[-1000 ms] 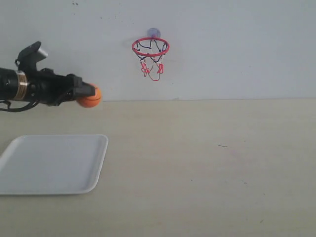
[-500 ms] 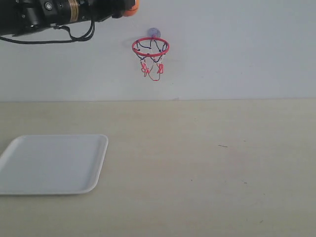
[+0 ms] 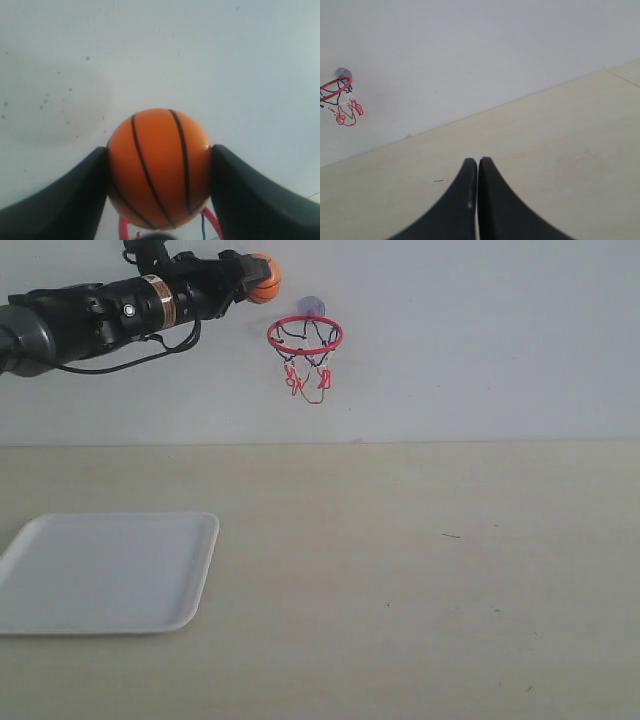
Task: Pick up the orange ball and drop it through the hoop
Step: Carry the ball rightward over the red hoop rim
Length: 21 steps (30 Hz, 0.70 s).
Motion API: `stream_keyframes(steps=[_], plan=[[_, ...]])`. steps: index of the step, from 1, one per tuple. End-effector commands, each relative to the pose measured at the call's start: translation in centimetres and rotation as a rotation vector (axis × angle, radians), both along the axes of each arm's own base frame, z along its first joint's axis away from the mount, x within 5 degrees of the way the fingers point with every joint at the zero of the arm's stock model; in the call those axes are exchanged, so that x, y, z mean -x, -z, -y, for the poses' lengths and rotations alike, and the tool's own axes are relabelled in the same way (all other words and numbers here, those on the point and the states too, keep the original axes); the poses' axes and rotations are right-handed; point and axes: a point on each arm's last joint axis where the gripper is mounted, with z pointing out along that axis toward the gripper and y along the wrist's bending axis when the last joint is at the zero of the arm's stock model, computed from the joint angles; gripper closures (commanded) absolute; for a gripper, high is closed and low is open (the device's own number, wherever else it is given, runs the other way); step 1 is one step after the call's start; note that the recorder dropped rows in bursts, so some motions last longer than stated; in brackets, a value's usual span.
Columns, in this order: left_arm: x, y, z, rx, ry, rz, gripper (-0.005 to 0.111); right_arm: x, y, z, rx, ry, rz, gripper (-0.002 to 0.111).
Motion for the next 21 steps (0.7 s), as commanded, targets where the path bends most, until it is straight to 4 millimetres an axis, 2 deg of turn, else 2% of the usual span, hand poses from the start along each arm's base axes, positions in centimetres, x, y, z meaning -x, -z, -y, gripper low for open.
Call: stream_keyframes(steps=[1,6,21], plan=[[-0.4,0.1,0.5,0.009,0.042,0.005,0.103,0.0,0.1,0.1,0.008,0.01,-0.002,0.108],[-0.8,-0.2,0.6,0.02,0.046,0.036,0.103,0.0,0.1,0.1,0.008,0.01,-0.002,0.108],[-0.8,1.6,1.6,0.036,0.132,0.011,0.103,0.0,0.1,0.1,0.008,0.01,-0.002,0.108]])
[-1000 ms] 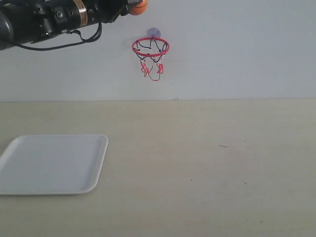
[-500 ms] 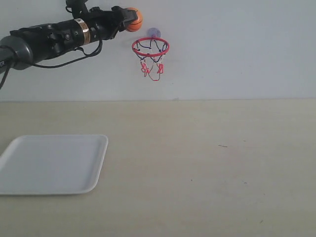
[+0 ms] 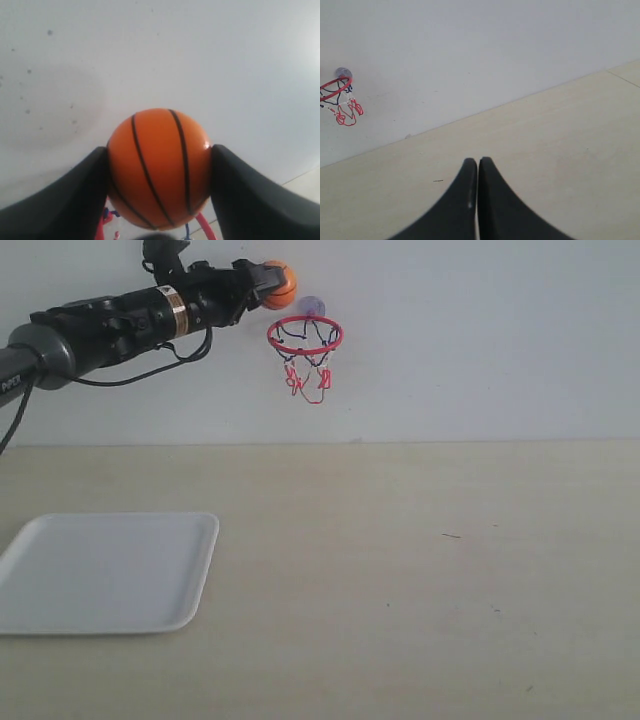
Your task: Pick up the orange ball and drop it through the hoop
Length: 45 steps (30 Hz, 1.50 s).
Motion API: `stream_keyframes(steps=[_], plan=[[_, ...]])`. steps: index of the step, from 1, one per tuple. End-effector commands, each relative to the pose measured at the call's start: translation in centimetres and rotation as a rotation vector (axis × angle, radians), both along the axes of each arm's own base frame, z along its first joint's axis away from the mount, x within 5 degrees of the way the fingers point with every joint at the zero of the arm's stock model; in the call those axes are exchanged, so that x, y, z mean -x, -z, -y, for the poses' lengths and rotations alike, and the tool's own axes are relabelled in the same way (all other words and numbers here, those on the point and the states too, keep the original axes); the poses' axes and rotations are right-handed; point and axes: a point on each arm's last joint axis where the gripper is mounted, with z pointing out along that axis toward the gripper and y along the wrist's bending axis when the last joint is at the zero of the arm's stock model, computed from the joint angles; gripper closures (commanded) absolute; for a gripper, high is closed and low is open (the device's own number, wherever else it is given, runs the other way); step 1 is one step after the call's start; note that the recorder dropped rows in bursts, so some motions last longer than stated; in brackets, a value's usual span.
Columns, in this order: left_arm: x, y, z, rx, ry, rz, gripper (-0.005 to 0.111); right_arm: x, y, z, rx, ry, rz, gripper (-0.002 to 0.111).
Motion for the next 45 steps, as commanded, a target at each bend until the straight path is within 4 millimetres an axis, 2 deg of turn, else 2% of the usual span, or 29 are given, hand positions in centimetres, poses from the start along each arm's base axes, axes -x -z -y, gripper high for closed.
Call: stream_keyframes(steps=[1,4,9,14,15,21,28,32,35,38,39,42,45], plan=[[0.3,0.2,0.9,0.015,0.052,-0.003,0.103,0.0,0.1,0.1,0.008,0.01,-0.002,0.108],[0.4,1.2,1.7,0.008,0.084,-0.016,0.103,0.0,0.1,0.1,0.008,0.01,-0.002,0.108],[0.3,2.0,1.9,-0.01,0.091,-0.02,0.101,0.0,0.1,0.1,0.008,0.01,-0.002,0.108],[0.1,2.1,1.2,0.03,0.074,-0.064,0.057,0.0,0.1,0.1,0.008,0.01,-0.002,0.108],[0.0,2.1,1.1,0.05,0.069,-0.085,0.054,0.0,0.1,0.1,0.008,0.01,-0.002,0.108],[0.0,2.1,1.1,0.054,0.068,-0.087,0.051,0.0,0.1,0.1,0.008,0.01,-0.002,0.108],[-0.2,2.4,0.5,0.097,0.046,-0.181,0.038,0.0,0.1,0.1,0.008,0.01,-0.002,0.108],[-0.2,2.4,0.5,0.099,0.046,-0.183,0.038,0.0,0.1,0.1,0.008,0.01,-0.002,0.108],[-0.2,2.3,0.5,0.108,0.045,-0.182,0.044,0.0,0.1,0.1,0.008,0.01,-0.002,0.108],[-0.2,1.5,0.1,0.114,0.041,-0.169,0.065,0.0,0.1,0.1,0.008,0.01,-0.002,0.108],[-0.1,1.1,-0.2,0.108,0.039,-0.16,0.077,0.0,0.1,0.1,0.008,0.008,-0.001,0.108],[0.3,-0.1,-1.1,0.055,0.073,-0.124,0.102,0.0,0.1,0.1,0.008,0.008,-0.001,0.108],[1.3,-1.4,-2.2,-0.124,0.153,-0.075,0.103,0.0,0.1,0.1,0.008,0.008,-0.001,0.108]])
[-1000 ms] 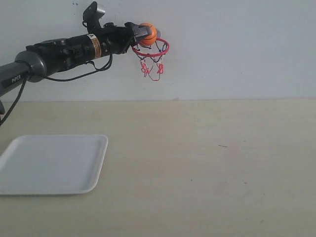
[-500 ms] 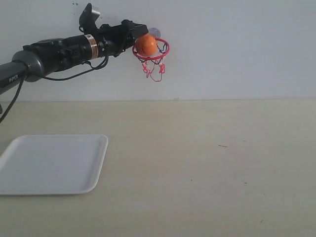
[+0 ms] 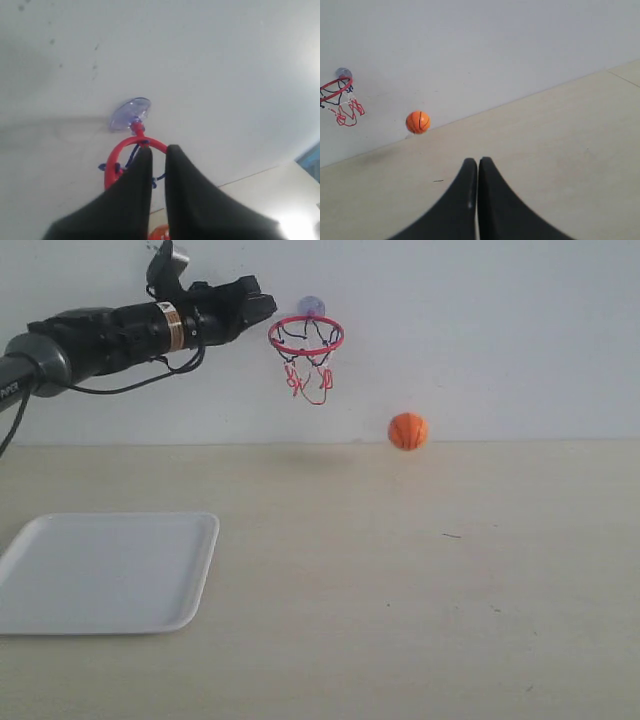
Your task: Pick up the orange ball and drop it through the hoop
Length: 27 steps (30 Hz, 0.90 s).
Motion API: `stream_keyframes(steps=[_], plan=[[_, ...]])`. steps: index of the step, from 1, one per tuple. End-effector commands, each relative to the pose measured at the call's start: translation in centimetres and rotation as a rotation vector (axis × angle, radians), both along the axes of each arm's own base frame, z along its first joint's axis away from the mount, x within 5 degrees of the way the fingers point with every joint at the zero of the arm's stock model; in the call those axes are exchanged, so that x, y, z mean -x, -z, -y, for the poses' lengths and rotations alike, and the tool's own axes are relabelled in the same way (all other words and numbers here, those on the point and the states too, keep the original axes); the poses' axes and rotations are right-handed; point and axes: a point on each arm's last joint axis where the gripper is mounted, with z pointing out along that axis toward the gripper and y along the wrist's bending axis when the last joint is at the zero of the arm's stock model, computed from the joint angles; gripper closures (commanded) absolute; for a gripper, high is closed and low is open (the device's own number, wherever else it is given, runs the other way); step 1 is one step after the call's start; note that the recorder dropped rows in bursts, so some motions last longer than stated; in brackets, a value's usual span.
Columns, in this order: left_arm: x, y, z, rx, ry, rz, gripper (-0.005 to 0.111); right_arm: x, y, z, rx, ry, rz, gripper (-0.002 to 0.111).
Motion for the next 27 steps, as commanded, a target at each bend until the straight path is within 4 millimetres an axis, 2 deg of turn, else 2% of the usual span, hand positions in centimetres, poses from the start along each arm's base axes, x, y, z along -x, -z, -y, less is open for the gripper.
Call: stream_keyframes(steps=[1,4,10,18,23,27], plan=[[1.9,-3.3,-1.5,-0.203,0.157,0.094,0.103,0.0,0.1,0.1,0.006,0.008,-0.001,0.108],[3.0,-3.8,-2.3,-0.201,0.219,0.068,0.103,0.0,0.2,0.1,0.006,0.01,-0.002,0.108],[4.4,-2.5,-3.7,-0.214,0.096,-0.06,0.103,0.0,0.1,0.1,0.006,0.008,-0.001,0.108],[7.9,1.7,-5.1,-0.28,0.044,-0.226,0.103,0.0,0.1,0.1,0.006,0.01,-0.002,0.108],[9.9,5.2,-6.9,-0.394,-0.123,-0.322,0.103,0.0,0.1,0.1,0.006,0.008,-0.001,0.108],[11.1,7.7,-7.7,-0.447,-0.18,-0.393,0.103,0.0,0.1,0.1,0.006,0.008,-0.001,0.108]])
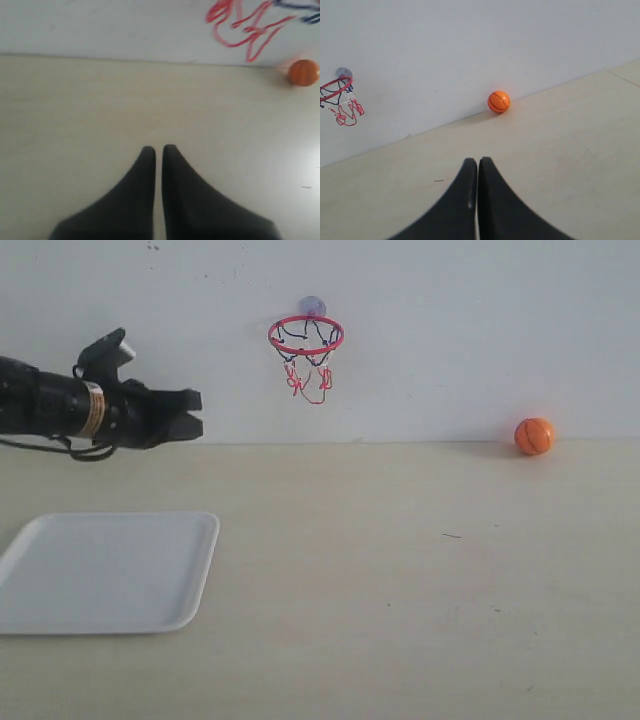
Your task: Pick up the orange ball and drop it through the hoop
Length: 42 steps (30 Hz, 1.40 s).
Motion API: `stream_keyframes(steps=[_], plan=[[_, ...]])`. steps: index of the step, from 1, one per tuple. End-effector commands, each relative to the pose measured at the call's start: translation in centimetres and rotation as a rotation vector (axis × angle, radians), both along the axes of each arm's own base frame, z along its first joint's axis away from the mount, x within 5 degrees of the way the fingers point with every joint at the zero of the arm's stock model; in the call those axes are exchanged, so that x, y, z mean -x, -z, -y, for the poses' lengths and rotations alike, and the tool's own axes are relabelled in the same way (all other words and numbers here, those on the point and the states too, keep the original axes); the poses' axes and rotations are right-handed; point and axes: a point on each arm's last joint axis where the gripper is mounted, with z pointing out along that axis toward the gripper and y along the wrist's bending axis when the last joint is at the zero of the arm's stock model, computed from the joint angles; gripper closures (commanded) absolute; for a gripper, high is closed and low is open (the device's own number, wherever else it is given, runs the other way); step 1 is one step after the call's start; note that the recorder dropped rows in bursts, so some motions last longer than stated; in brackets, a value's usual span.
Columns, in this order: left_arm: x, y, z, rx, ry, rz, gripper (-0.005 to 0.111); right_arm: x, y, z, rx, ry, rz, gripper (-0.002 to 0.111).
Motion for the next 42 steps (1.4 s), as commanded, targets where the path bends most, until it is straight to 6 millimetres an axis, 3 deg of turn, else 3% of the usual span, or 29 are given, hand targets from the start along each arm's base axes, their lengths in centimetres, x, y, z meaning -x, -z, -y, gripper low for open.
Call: stream_keyframes(steps=[1,9,14,21,26,31,35,42], plan=[[1.3,2.3,-1.1,-0.09,-0.073,-0.043,0.103,0.0,0.1,0.1,0.008,0.008,-0.001,0.108],[3.3,6.0,-3.6,-0.211,-0.33,-0.141,0.103,0.0,0.1,0.1,0.008,0.008,-0.001,0.108],[4.6,5.5,-3.4,-0.329,-0.176,-0.079,0.103,0.0,0.1,0.1,0.008,0.008,-0.001,0.108],[7.8,0.0,-4.4,-0.28,-0.234,0.022,0.103,0.0,0.1,0.1,0.008,0.008,-0.001,0.108],[14.2,-5.2,-6.2,-0.202,-0.31,0.142,0.103,0.0,0.1,0.1,0.008,0.008,-0.001,0.108],[21.2,-8.4,-6.7,-0.139,-0.358,0.257,0.103,0.0,0.1,0.1,0.008,0.008,-0.001,0.108],[25.0,-11.2,-6.6,-0.127,-0.363,0.401,0.103,0.0,0.1,0.1,0.008,0.008,-0.001,0.108],[29.6,-15.6,-6.5,-0.088,-0.379,0.631,0.103,0.0,0.1,0.1,0.008,0.008,-0.001,0.108]])
